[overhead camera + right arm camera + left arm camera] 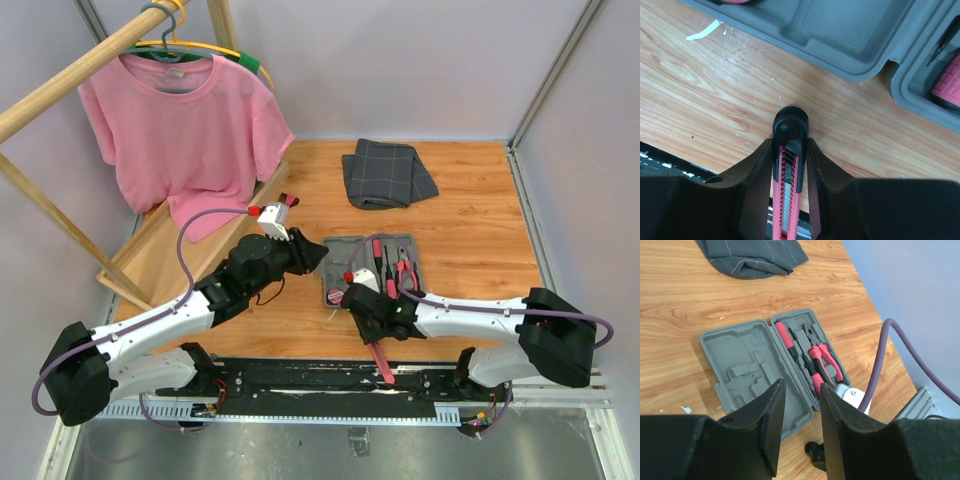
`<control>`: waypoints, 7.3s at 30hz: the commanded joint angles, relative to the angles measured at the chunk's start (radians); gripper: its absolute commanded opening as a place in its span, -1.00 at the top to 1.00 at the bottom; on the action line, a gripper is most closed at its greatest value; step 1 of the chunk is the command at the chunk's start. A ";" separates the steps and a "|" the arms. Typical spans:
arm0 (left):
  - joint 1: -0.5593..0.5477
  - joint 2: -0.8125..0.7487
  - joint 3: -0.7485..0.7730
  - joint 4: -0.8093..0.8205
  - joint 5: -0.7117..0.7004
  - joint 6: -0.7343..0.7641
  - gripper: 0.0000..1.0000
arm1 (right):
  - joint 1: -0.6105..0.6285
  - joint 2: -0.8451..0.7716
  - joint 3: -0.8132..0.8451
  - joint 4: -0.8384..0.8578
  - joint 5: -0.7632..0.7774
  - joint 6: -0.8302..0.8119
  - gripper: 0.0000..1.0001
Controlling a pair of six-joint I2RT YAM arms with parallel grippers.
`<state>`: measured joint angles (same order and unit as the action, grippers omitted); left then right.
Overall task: Sort the tools into containers
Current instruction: Pick up the utility knife at the center of the board.
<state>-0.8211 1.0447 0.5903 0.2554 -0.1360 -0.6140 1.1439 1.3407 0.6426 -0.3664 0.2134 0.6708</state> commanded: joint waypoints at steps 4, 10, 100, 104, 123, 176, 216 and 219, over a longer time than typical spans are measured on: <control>0.007 -0.032 -0.007 0.003 -0.027 0.008 0.22 | 0.014 -0.154 0.012 -0.032 0.113 -0.011 0.87; 0.007 -0.047 0.002 -0.001 -0.012 0.024 0.11 | -0.003 -0.399 -0.001 -0.008 0.271 -0.085 0.99; -0.132 0.145 0.213 -0.151 0.297 0.260 0.99 | -0.344 -0.982 -0.330 0.684 0.014 -0.716 -0.36; -0.100 0.127 0.230 -0.225 0.313 0.281 0.99 | -0.331 -0.889 -0.273 0.650 -0.139 -0.835 -0.41; -0.073 0.072 0.345 -0.554 0.405 0.433 0.99 | -0.044 -0.843 -0.028 0.228 -0.258 -1.680 -0.47; -0.073 0.062 0.365 -0.656 0.549 0.512 -0.15 | -0.042 -0.572 0.076 0.040 -0.164 -1.949 0.99; -0.072 -0.109 0.242 -0.171 0.303 0.226 -0.62 | -0.043 -0.713 -0.005 0.373 -0.007 -0.613 0.99; -0.072 -0.097 0.243 -0.155 0.303 0.220 -0.63 | -0.042 -0.689 0.013 0.377 0.013 -0.603 0.99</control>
<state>-0.8978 0.9371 0.8192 0.0406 0.1520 -0.3832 1.0878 0.6353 0.6033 -0.0193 0.1822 -0.0124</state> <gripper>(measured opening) 0.812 0.318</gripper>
